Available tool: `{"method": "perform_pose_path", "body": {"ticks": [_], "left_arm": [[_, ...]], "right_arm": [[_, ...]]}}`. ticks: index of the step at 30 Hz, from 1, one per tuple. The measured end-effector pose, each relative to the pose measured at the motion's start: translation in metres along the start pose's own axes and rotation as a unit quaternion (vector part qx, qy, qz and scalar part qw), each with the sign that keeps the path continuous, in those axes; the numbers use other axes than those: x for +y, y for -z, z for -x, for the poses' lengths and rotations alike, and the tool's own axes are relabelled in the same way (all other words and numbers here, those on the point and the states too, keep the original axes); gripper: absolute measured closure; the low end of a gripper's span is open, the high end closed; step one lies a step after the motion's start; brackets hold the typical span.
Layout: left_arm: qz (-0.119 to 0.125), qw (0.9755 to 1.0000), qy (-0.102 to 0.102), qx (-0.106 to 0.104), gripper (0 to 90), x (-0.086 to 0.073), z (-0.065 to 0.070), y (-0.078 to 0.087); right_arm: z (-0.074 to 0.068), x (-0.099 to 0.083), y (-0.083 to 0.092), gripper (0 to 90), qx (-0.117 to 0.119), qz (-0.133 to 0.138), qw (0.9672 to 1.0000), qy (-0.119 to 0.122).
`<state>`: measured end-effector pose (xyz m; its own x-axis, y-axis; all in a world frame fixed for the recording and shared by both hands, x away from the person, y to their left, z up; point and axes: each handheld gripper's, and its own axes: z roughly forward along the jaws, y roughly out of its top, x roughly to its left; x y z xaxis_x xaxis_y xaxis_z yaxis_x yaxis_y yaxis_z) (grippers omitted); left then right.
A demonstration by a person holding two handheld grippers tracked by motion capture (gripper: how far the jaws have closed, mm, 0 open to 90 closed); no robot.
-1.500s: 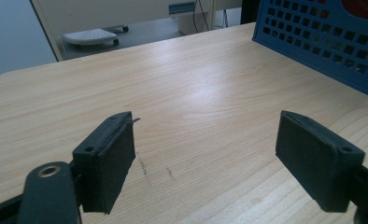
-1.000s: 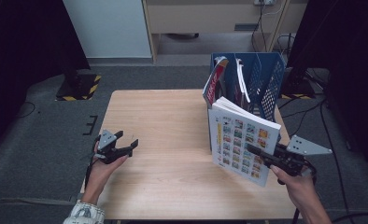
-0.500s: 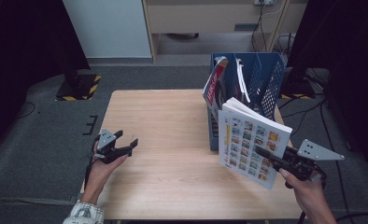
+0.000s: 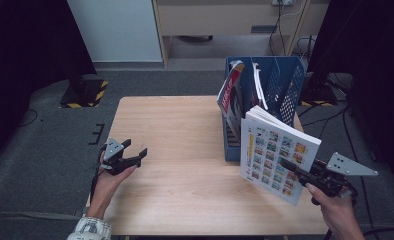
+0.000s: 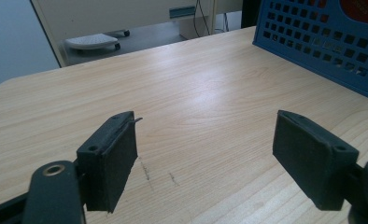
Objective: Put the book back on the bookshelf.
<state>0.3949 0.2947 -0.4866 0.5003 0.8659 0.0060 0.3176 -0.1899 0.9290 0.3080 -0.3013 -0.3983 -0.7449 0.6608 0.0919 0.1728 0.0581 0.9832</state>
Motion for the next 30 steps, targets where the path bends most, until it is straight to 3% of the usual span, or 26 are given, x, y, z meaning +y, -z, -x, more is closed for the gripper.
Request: {"method": "perform_pose_path", "body": {"ticks": [18,30], "left_arm": [[0.002,1.0000,0.003,0.002,21.8,0.000,-0.001,0.000],[0.004,1.0000,0.005,0.003,22.0,0.000,-0.001,0.000]], "right_arm": [[0.005,-0.004,0.028,74.1,-0.030,0.014,0.9994,-0.008],[0.011,0.001,0.039,74.2,-0.063,0.025,0.9976,-0.008]]}}
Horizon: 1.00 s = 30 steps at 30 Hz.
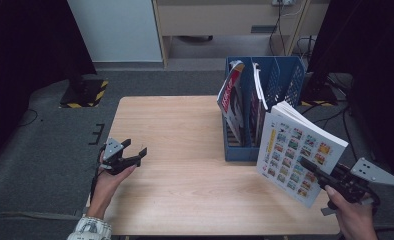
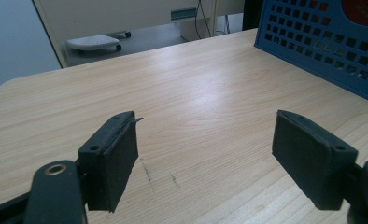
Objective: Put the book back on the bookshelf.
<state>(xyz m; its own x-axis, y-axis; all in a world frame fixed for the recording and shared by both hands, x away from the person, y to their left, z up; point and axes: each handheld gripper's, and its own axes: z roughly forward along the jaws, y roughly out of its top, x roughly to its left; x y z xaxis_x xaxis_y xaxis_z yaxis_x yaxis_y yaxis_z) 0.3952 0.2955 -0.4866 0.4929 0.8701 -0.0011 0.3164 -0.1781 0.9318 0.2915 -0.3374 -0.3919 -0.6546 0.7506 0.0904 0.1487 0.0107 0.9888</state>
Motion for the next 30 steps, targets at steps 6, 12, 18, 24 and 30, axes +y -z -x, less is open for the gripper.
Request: {"method": "perform_pose_path", "body": {"ticks": [6,12,18,24,30], "left_arm": [[0.002,1.0000,0.000,0.001,22.2,0.000,0.000,0.000],[0.003,1.0000,0.002,0.001,22.3,0.001,-0.001,0.001],[0.004,1.0000,0.003,0.001,22.5,0.001,-0.001,0.001],[0.006,1.0000,0.003,0.001,22.8,0.001,-0.001,0.001],[0.008,1.0000,0.004,0.001,23.0,0.002,-0.001,0.002]], "right_arm": [[0.002,0.005,0.002,74.2,-0.014,0.005,0.9999,0.004],[0.004,0.008,0.004,74.2,-0.026,0.008,0.9996,0.003],[0.004,0.015,0.007,74.2,-0.033,0.014,0.9993,0.005],[0.004,0.023,0.008,74.2,-0.043,0.021,0.9988,0.012],[0.005,0.030,0.004,74.2,-0.052,0.020,0.9984,0.013]]}}
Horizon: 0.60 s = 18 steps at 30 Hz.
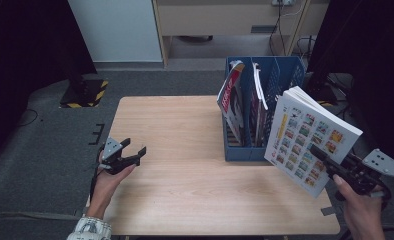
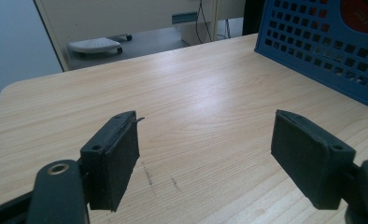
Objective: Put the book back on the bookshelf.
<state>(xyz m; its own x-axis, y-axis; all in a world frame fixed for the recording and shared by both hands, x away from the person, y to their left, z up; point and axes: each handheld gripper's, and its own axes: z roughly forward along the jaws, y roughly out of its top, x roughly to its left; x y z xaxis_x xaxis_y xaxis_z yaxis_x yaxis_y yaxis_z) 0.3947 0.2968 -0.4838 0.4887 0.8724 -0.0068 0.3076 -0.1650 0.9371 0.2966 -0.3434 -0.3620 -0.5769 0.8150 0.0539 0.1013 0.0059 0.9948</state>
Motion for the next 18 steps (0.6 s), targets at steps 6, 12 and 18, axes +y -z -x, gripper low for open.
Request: {"method": "perform_pose_path", "body": {"ticks": [6,12,18], "left_arm": [[0.002,1.0000,0.000,0.000,23.3,0.000,0.000,0.001],[0.002,1.0000,0.000,0.000,23.7,0.001,0.000,0.000],[0.003,1.0000,0.000,-0.001,23.8,0.001,0.000,0.000]], "right_arm": [[0.001,0.008,-0.004,74.2,-0.005,0.004,1.0000,0.004],[0.002,0.011,-0.005,74.2,-0.011,0.006,0.9999,0.005],[0.004,0.012,-0.006,74.2,-0.017,0.010,0.9998,-0.001]]}}
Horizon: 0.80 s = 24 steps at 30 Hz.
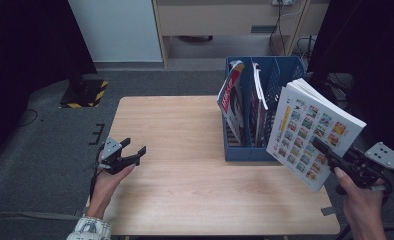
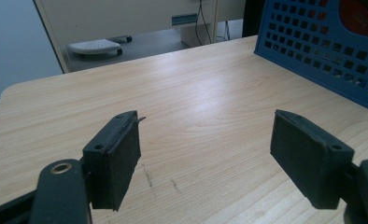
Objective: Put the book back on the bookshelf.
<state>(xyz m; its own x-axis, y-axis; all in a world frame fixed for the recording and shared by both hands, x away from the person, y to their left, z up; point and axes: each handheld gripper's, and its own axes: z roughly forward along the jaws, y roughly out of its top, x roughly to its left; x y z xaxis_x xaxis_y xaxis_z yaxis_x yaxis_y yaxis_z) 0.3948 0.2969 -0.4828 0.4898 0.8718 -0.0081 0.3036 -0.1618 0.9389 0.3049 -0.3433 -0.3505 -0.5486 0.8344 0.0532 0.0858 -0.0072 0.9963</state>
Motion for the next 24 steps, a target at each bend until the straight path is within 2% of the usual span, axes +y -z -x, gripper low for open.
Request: {"method": "perform_pose_path", "body": {"ticks": [24], "left_arm": [[0.001,1.0000,0.001,-0.001,24.3,0.001,0.000,0.000]], "right_arm": [[0.012,0.022,-0.009,74.2,-0.027,0.018,0.9995,-0.005]]}}
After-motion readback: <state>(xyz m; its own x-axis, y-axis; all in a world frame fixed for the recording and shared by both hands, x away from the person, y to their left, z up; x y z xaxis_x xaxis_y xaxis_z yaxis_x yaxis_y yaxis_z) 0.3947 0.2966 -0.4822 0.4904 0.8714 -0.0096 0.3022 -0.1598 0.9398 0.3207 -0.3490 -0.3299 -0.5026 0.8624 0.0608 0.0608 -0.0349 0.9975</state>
